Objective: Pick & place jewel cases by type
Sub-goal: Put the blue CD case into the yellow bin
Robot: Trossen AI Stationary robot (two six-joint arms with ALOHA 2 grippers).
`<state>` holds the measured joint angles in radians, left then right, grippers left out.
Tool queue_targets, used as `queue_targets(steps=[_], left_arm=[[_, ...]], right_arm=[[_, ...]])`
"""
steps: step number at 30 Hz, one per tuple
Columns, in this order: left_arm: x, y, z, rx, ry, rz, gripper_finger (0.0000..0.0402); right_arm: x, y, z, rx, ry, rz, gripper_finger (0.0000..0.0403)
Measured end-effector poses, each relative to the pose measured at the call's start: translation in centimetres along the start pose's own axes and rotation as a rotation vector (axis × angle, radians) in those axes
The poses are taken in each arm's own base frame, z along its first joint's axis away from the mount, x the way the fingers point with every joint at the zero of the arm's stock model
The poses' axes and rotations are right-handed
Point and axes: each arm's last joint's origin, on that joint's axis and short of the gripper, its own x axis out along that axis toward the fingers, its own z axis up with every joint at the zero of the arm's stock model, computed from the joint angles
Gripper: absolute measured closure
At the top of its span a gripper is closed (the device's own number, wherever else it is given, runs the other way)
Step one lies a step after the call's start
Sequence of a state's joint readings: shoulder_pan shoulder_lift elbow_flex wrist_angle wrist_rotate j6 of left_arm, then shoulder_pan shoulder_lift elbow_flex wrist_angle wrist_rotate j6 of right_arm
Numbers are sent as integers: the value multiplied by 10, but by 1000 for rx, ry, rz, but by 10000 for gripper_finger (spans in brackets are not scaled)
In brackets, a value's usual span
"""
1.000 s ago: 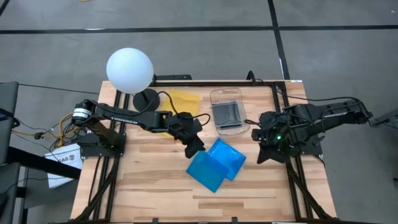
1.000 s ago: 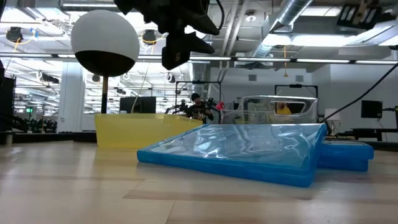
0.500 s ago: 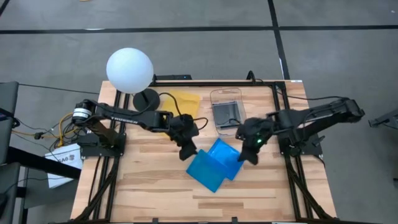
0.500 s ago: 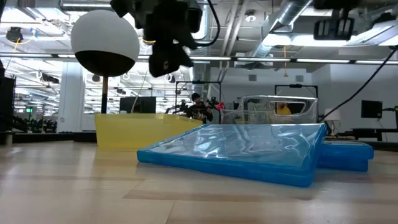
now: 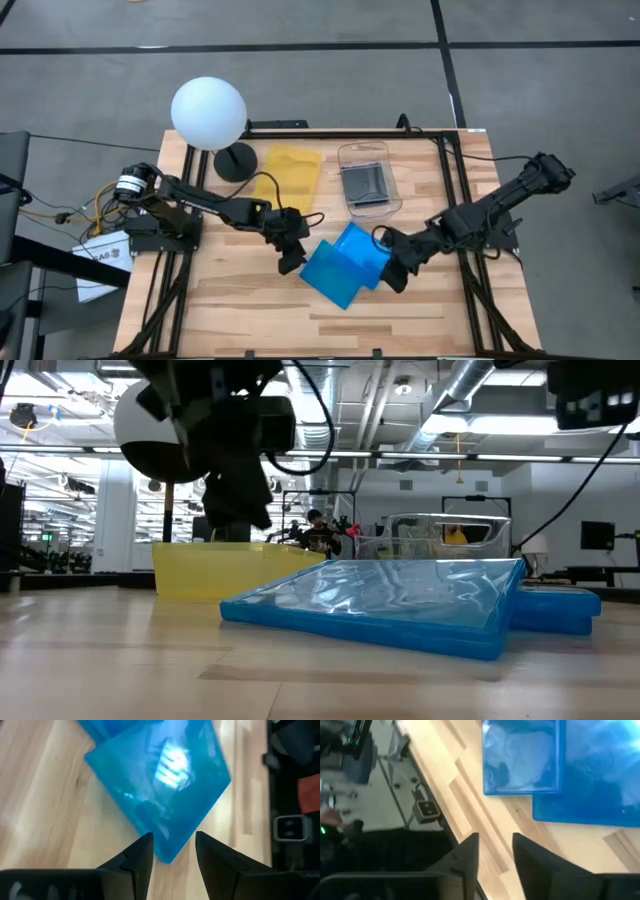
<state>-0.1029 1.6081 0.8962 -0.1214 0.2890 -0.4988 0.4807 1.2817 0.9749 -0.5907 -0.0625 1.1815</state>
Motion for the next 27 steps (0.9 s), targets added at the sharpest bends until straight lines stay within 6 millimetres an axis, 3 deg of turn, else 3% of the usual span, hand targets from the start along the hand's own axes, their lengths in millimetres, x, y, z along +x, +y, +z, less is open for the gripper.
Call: queue_targets(steps=[4,8,18,27], left_arm=[[5,4,-14,5,15,40,262],[9,4,-24,26,26,89,262],[13,-7,-36,102,22,154,262],[35,-4,-45,88,40,188,262]], right_arm=[[9,4,-13,90,-26,-42,251],[29,6,-26,171,-23,-105,242],[83,16,-43,227,-16,-83,269],[101,22,-44,235,-44,-86,287]])
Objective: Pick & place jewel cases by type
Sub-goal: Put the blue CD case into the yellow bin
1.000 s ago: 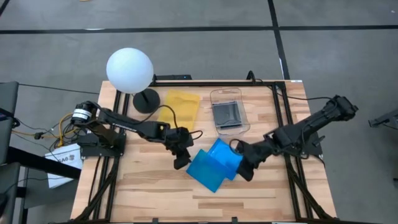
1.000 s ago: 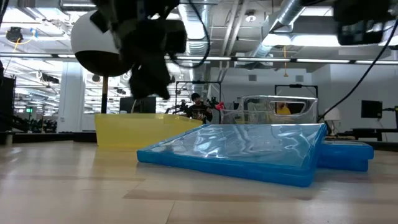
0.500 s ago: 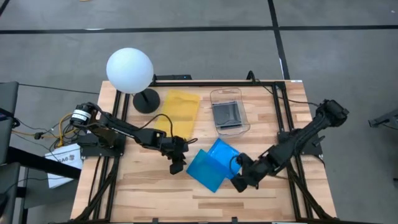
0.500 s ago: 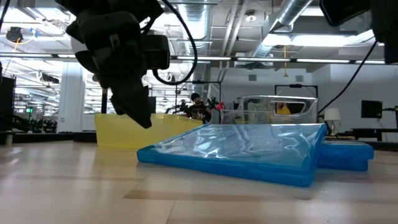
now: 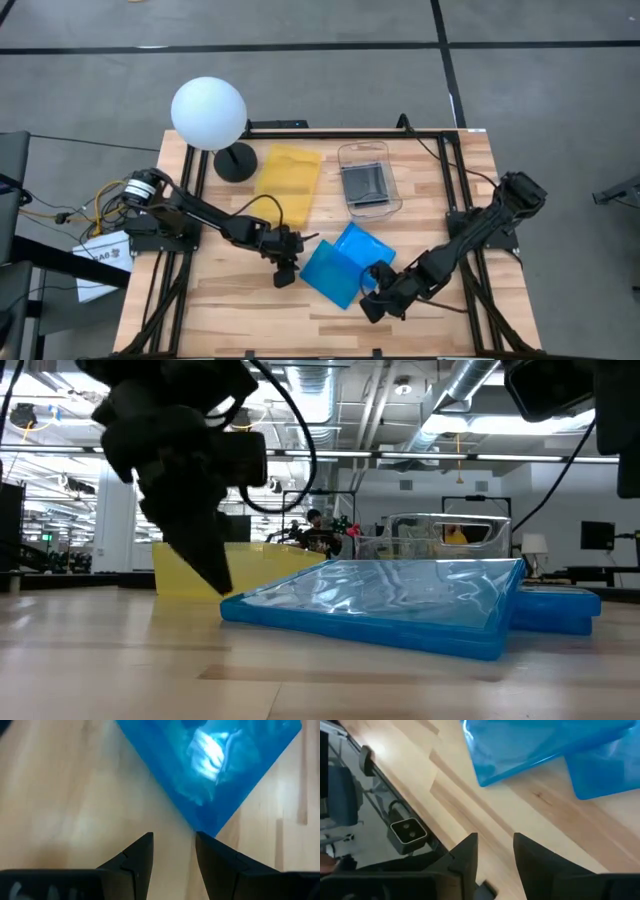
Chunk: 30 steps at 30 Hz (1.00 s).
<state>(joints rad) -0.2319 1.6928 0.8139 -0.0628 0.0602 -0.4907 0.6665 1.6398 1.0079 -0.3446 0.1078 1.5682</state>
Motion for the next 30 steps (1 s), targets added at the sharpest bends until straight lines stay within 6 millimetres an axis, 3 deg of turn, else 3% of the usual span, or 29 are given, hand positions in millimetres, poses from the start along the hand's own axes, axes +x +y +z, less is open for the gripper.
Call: queue_targets(steps=[6,20,30], left_arm=[[16,-2,1,-20,-23,-61,262],[15,1,8,-74,-35,-134,262],[13,5,18,-149,-107,-172,262]], right_arm=[[7,7,-1,-23,-4,-13,287],[35,1,-2,-74,-53,-113,287],[36,-4,5,-96,-144,-160,287]])
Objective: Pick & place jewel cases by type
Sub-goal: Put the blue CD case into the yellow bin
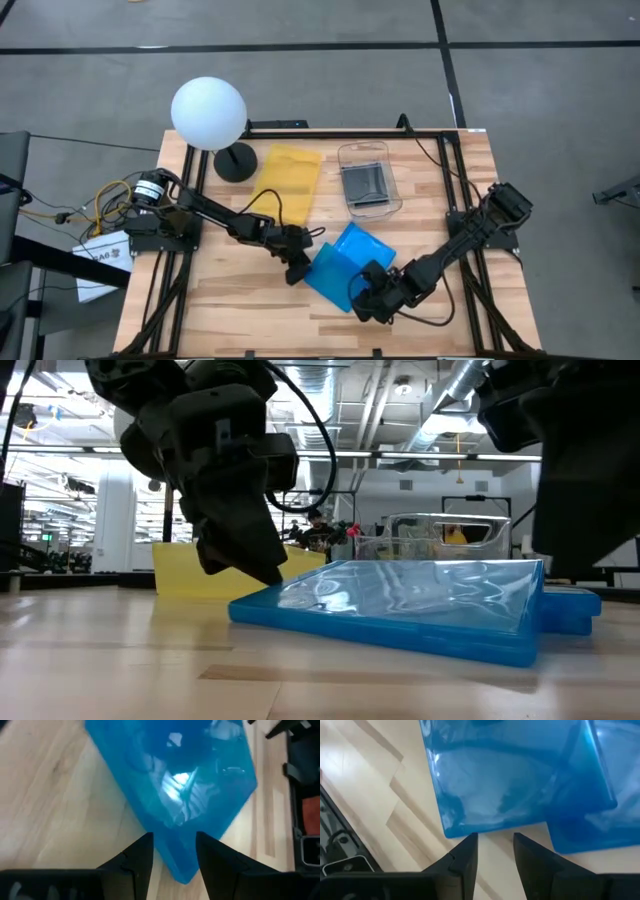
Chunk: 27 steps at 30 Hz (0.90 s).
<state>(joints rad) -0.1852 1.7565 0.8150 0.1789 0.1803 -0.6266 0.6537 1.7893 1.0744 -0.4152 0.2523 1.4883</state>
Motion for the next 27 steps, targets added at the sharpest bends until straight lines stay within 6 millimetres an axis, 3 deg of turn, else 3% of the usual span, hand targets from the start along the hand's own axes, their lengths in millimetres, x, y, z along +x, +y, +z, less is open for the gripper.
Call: queue_targets(steps=[12,19,27], left_arm=[[4,6,-4,-71,-7,83,262],[24,9,-7,-137,16,-44,262],[24,8,1,-170,-44,-95,262]], right_arm=[[2,-1,7,-32,-15,-6,287],[2,-2,7,-36,-17,-19,287],[3,-3,14,-65,-25,-29,287]])
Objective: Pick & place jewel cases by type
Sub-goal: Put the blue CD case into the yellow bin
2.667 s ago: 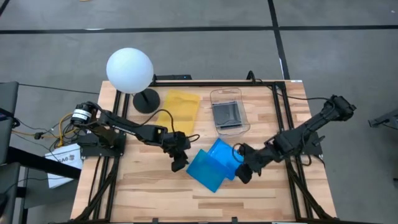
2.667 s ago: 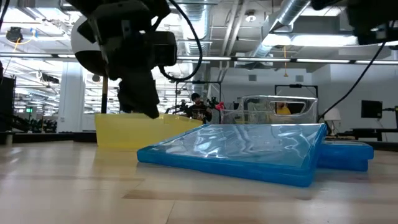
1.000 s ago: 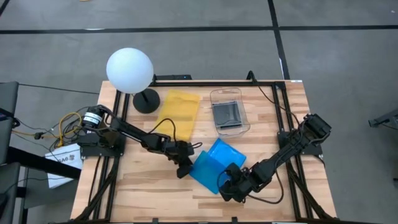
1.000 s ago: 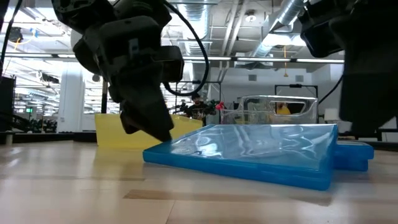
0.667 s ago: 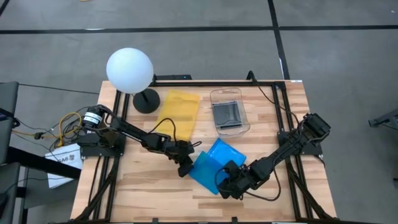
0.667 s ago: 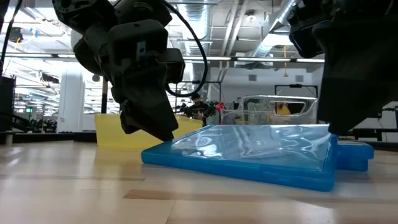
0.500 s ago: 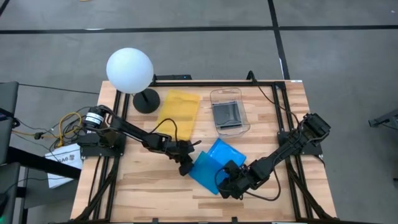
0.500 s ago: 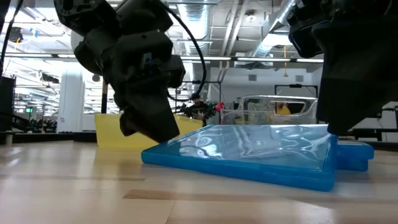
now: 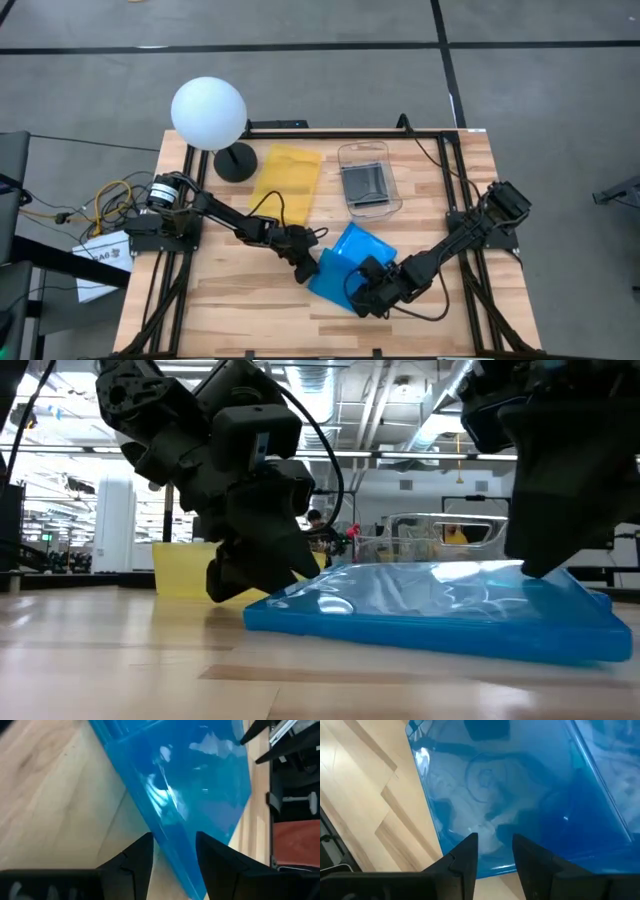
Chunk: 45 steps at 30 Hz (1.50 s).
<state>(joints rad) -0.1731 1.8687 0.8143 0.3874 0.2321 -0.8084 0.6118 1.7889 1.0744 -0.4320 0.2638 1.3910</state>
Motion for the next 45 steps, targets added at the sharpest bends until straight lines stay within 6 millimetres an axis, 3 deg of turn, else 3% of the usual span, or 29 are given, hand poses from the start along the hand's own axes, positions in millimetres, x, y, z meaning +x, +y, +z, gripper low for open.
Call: queue_targets(steps=[21,29,37,41,45], left_arm=[[0,-6,6,1,-67,-45,262],[0,-5,5,-2,-65,-42,262],[-1,-6,6,-1,-66,-48,314],[-1,-8,7,6,-68,-62,352],[-1,-8,7,9,-65,-64,365]], right_arm=[[10,-2,48,-46,-82,58,287],[11,-2,54,-30,-84,74,287],[-7,17,62,-107,14,98,287],[-23,31,69,-169,96,128,287],[-41,42,77,-216,170,137,287]])
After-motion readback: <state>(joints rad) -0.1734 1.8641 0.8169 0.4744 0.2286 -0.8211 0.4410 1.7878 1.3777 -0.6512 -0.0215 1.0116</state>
